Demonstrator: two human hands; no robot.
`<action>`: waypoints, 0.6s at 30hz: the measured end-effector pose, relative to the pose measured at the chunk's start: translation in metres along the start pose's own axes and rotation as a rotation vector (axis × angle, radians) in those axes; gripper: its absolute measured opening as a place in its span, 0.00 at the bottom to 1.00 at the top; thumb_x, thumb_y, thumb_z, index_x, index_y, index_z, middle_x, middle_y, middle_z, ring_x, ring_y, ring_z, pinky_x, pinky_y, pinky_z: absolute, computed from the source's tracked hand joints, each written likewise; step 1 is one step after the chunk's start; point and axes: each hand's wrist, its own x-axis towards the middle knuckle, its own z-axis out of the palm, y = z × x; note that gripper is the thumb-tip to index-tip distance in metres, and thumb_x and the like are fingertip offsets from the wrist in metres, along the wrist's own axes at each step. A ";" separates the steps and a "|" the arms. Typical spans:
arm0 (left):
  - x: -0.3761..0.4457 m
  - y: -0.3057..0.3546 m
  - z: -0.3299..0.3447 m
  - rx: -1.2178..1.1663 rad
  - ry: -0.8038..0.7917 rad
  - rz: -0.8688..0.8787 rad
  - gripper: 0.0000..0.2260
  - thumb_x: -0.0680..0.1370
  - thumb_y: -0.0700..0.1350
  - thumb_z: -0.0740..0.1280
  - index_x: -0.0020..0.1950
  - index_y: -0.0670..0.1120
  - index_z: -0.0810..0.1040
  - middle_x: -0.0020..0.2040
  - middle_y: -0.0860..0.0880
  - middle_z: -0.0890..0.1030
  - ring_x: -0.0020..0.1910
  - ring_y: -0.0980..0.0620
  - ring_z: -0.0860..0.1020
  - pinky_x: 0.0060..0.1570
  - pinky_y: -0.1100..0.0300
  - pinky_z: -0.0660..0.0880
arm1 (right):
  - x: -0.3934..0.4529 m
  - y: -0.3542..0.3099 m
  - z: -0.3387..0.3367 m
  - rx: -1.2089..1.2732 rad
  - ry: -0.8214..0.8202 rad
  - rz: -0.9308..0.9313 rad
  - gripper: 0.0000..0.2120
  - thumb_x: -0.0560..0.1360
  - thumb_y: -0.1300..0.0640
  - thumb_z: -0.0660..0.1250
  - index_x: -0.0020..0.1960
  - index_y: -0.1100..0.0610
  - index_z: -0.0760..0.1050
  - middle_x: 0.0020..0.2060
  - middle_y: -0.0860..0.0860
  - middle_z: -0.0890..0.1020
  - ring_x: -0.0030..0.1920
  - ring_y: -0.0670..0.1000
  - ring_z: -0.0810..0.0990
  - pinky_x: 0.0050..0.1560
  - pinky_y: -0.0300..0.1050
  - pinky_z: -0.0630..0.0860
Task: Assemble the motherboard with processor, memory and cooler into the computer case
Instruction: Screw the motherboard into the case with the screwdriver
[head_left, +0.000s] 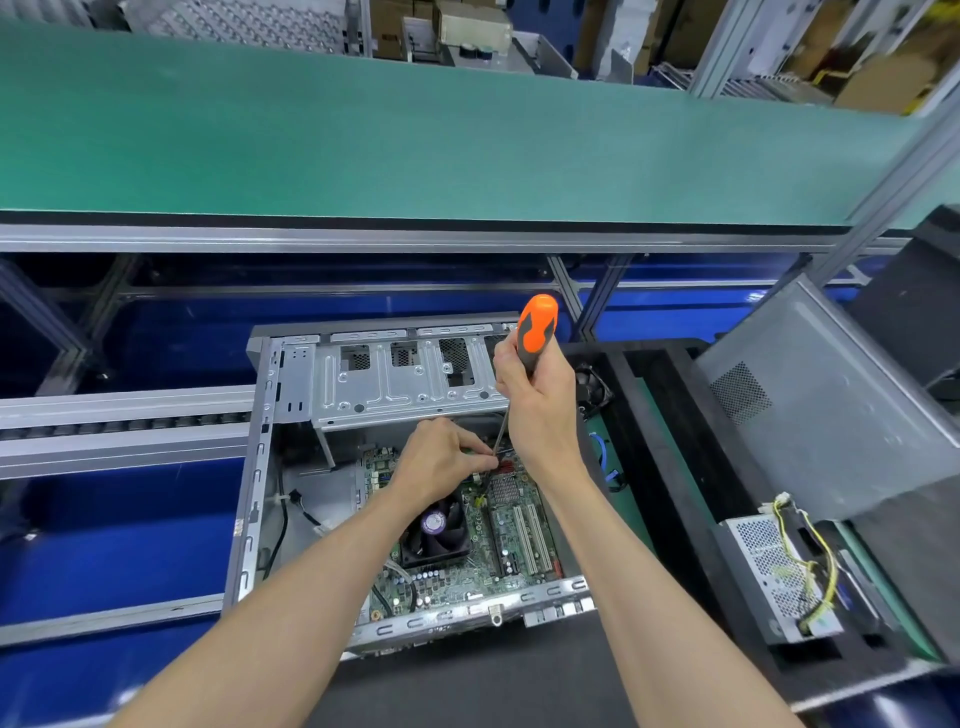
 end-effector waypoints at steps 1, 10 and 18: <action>0.000 0.000 0.000 0.001 0.005 -0.001 0.05 0.70 0.51 0.78 0.42 0.52 0.88 0.34 0.56 0.84 0.34 0.56 0.80 0.39 0.60 0.76 | 0.000 0.000 0.000 0.002 0.003 0.008 0.10 0.81 0.53 0.63 0.45 0.59 0.69 0.35 0.59 0.71 0.39 0.60 0.70 0.45 0.65 0.74; -0.001 -0.003 0.005 0.000 0.021 0.003 0.05 0.70 0.51 0.78 0.42 0.52 0.88 0.35 0.57 0.84 0.35 0.58 0.79 0.41 0.59 0.76 | -0.003 0.001 -0.001 0.053 -0.024 0.035 0.12 0.81 0.54 0.63 0.44 0.62 0.68 0.36 0.61 0.68 0.38 0.61 0.67 0.43 0.62 0.71; 0.000 0.002 0.007 0.009 0.022 0.054 0.07 0.74 0.54 0.74 0.49 0.53 0.88 0.27 0.57 0.80 0.26 0.57 0.73 0.31 0.65 0.65 | 0.001 -0.004 -0.010 -0.166 -0.045 0.026 0.12 0.77 0.52 0.70 0.41 0.59 0.79 0.35 0.52 0.81 0.37 0.50 0.76 0.41 0.48 0.72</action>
